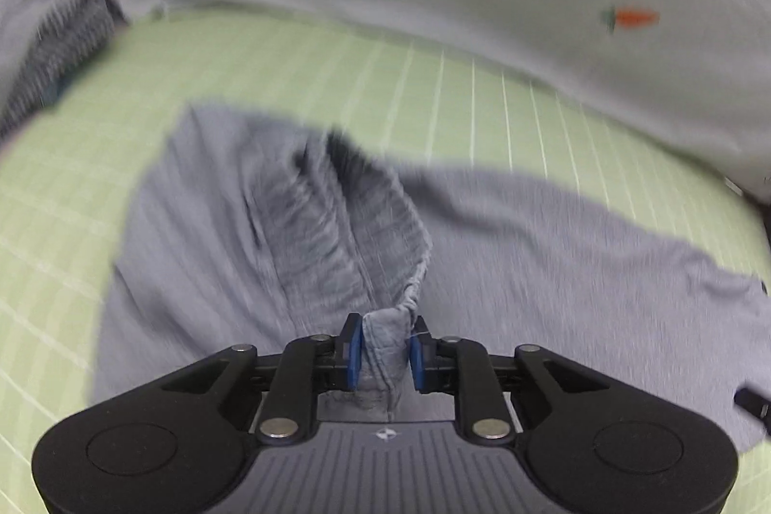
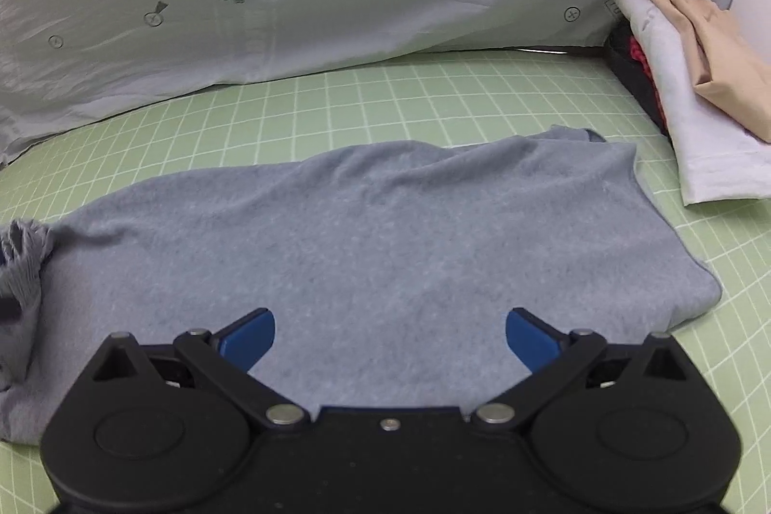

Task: Fold clothes
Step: 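Grasp the elastic waistband with the left gripper and lift it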

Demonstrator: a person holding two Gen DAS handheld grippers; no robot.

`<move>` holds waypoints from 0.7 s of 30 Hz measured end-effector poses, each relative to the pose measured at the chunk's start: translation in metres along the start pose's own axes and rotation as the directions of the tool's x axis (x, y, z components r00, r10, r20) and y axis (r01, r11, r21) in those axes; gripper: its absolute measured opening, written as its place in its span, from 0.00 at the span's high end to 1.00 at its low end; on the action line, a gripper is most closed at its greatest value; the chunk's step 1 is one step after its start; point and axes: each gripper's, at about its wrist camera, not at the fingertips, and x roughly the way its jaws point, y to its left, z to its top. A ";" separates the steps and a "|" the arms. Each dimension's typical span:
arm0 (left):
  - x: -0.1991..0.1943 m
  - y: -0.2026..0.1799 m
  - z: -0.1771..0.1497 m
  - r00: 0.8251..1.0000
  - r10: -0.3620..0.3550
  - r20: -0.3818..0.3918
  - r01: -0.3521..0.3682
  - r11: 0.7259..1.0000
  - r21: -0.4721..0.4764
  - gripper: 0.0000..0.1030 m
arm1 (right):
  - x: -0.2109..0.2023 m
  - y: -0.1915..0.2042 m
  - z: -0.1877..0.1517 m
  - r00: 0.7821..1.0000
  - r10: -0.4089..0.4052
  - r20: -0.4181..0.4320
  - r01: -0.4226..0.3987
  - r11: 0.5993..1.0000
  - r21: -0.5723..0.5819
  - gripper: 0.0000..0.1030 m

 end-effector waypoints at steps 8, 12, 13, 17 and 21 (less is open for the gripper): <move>-0.016 0.004 0.016 0.998 0.019 0.065 -0.014 0.996 -0.084 0.47 | 0.039 -0.024 0.019 1.000 0.008 -0.024 -0.008 1.000 -0.001 0.00; -0.002 0.010 0.037 0.994 0.097 0.057 -0.094 0.994 -0.049 0.46 | 0.048 -0.024 0.014 0.999 -0.010 -0.036 0.011 1.000 0.026 0.00; 0.005 0.011 0.042 0.993 0.106 0.045 -0.104 0.994 -0.038 0.46 | 0.049 -0.024 0.012 0.999 -0.012 -0.043 0.013 0.999 0.036 0.00; 0.041 0.010 0.055 0.990 0.141 -0.023 -0.141 0.990 0.018 0.45 | 0.052 -0.025 0.007 0.997 -0.042 -0.063 0.045 0.998 0.040 0.00; 0.061 0.014 0.060 0.982 0.179 -0.059 -0.178 0.984 0.021 0.57 | 0.057 -0.028 0.005 0.993 -0.080 -0.087 0.085 0.995 0.051 0.00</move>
